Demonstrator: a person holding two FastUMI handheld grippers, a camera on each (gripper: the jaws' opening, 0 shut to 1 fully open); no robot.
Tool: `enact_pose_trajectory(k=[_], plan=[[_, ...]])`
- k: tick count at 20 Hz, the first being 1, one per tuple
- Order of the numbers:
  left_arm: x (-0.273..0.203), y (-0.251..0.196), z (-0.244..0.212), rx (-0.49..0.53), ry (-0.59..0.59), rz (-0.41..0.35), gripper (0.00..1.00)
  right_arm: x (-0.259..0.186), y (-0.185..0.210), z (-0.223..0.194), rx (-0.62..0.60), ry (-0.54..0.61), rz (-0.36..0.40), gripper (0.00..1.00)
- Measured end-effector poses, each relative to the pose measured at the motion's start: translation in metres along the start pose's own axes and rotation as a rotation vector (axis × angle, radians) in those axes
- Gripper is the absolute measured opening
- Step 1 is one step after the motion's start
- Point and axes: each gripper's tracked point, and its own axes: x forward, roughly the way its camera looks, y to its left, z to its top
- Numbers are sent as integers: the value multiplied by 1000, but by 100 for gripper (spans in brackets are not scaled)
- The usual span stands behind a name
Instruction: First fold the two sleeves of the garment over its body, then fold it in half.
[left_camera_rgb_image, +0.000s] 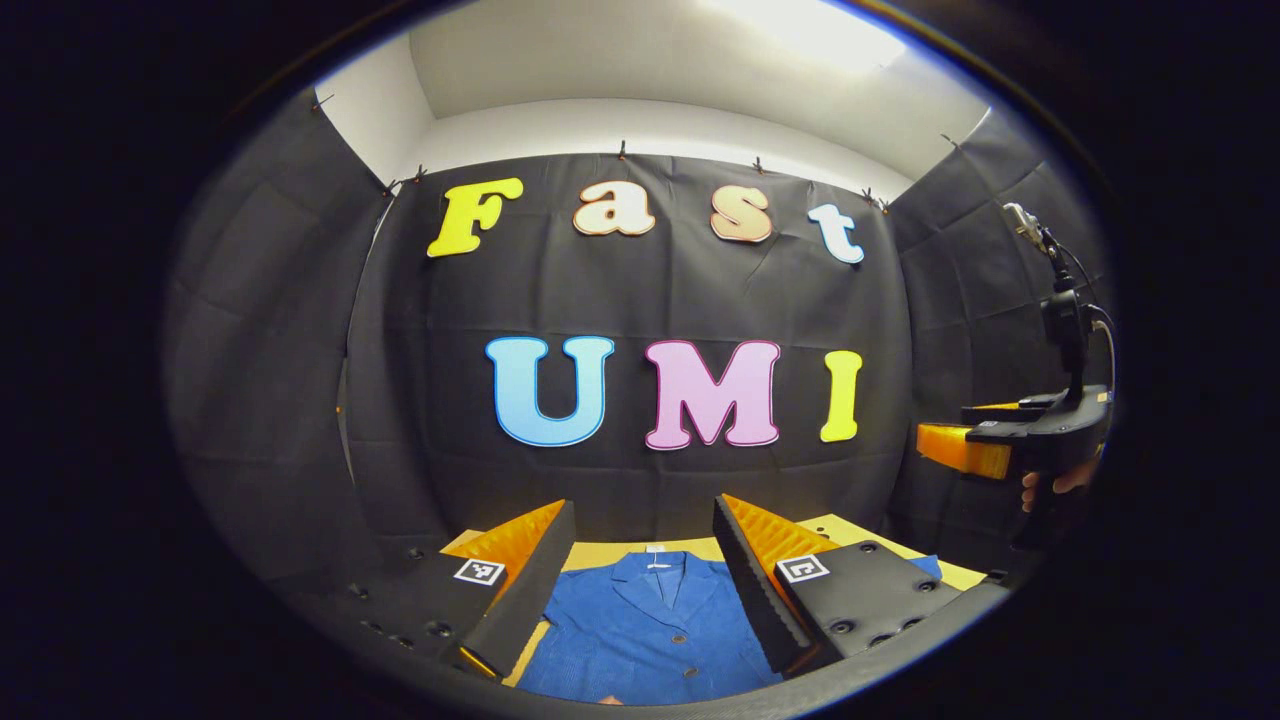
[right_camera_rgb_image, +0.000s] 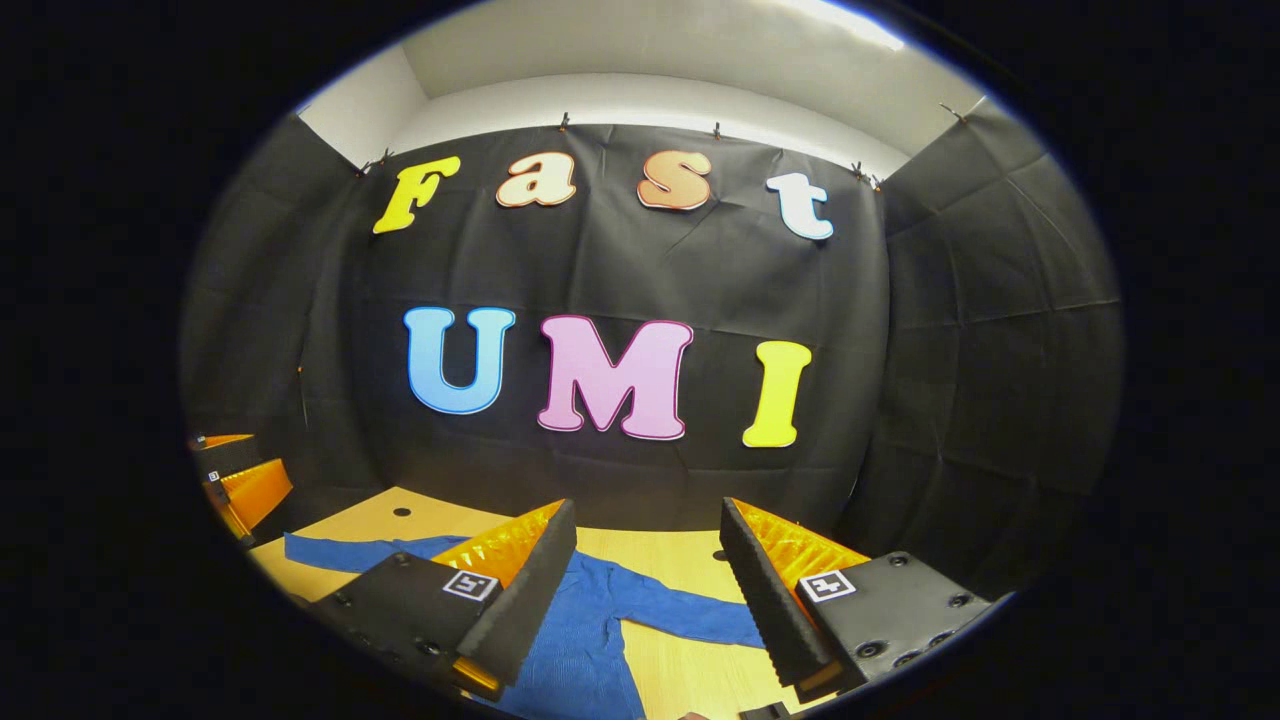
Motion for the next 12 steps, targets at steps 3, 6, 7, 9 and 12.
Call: enact_pose_trajectory(k=[3, 6, 7, 9, 12], plan=[[1, 4, -2, 0, 4, 9, 81, 2, 5, -2, 5, 8, 6, 88], [0, 9, -4, -7, 8, 24, 81, 2, 7, 1, 4, 1, 11, 88], [0, 11, -3, -9, 7, 27, 81, 3, 8, 3, -1, -2, 12, 88], [-1, 13, -4, -8, 8, 36, 81, 4, 10, 1, 1, 4, 16, 88], [-4, 17, -4, 0, 12, 52, 81, 5, 14, -1, 18, 8, 23, 88]])
